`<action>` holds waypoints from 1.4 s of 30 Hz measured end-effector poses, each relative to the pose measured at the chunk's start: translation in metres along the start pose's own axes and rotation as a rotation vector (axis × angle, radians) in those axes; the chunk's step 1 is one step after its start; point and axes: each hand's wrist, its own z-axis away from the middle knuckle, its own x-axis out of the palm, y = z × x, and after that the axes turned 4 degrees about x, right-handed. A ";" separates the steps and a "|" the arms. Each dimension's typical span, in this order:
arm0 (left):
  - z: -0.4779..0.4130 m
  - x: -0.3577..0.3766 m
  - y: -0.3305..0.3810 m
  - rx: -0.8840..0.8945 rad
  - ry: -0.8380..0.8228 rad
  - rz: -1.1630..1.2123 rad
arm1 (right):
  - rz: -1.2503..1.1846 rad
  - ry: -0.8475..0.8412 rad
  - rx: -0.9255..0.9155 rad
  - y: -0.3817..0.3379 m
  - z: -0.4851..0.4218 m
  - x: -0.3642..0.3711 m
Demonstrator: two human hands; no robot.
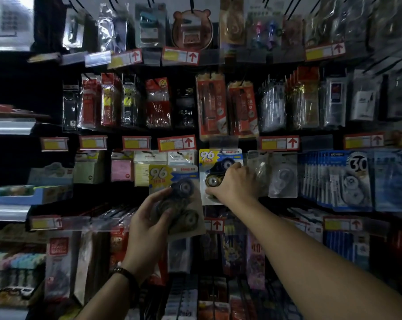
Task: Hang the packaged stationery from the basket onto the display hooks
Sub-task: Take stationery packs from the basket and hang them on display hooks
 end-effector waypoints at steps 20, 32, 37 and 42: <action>-0.022 0.045 -0.027 -0.206 -0.080 0.296 | -0.464 -0.082 -0.303 0.041 0.092 -0.015; -0.035 0.062 -0.021 -0.160 -0.176 0.096 | -0.484 -0.124 -0.254 0.048 0.060 -0.008; -0.043 0.062 -0.017 -0.023 -0.215 -0.202 | -0.444 -0.099 -0.246 0.045 0.039 -0.002; -0.041 0.058 -0.029 0.003 -0.245 -0.252 | -0.420 -0.069 -0.284 0.052 0.043 0.013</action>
